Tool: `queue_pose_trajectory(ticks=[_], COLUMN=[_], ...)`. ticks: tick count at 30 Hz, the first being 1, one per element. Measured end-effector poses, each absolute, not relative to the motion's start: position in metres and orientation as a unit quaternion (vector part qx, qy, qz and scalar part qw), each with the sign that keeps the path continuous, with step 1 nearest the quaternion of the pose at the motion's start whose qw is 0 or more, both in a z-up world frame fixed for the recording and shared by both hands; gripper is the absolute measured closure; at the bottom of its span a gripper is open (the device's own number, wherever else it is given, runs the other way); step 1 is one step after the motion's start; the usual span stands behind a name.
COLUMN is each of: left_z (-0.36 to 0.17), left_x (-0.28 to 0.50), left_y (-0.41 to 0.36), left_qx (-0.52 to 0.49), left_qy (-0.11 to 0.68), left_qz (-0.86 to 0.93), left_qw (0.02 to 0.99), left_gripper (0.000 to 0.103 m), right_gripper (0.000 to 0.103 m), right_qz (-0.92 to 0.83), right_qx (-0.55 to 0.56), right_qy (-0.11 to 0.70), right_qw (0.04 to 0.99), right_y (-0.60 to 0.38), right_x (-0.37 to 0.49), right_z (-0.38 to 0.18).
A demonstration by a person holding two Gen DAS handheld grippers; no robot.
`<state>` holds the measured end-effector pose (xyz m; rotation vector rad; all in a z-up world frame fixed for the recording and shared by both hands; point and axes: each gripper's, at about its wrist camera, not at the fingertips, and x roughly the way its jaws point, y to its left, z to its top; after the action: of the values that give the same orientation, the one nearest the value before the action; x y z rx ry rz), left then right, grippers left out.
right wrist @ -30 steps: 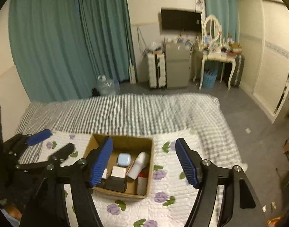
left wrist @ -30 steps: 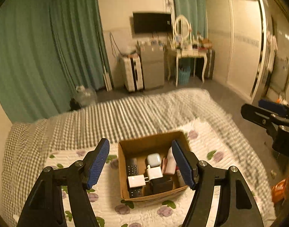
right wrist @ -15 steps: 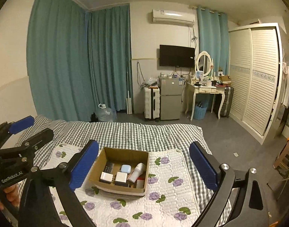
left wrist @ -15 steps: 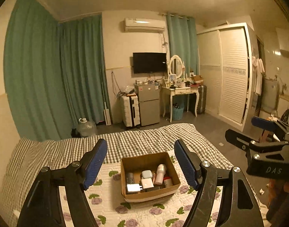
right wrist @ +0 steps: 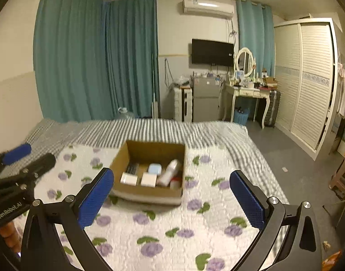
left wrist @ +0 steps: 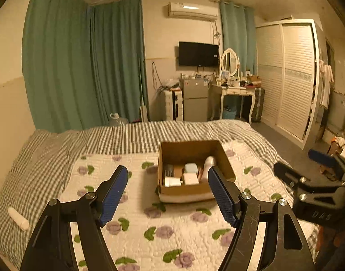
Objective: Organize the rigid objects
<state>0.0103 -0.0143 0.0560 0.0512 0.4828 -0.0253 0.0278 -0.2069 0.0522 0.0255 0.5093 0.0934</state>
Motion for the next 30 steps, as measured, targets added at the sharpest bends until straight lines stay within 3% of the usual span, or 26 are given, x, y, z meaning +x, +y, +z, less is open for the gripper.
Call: queue_pose_trajectory(ticks=[30], left_z=[0.038], left_x=[0.009], left_y=[-0.006], left_qx=[0.019], left_qy=[0.27], left_qz=[-0.015], left_qw=[0.962], left_gripper=[0.027], right_gripper=[0.0], right_qz=[0.045], right_qx=[0.005], right_qy=[0.276], right_qw=[0.96], right_y=[-0.191], right_x=[0.025], right_z=[0.034])
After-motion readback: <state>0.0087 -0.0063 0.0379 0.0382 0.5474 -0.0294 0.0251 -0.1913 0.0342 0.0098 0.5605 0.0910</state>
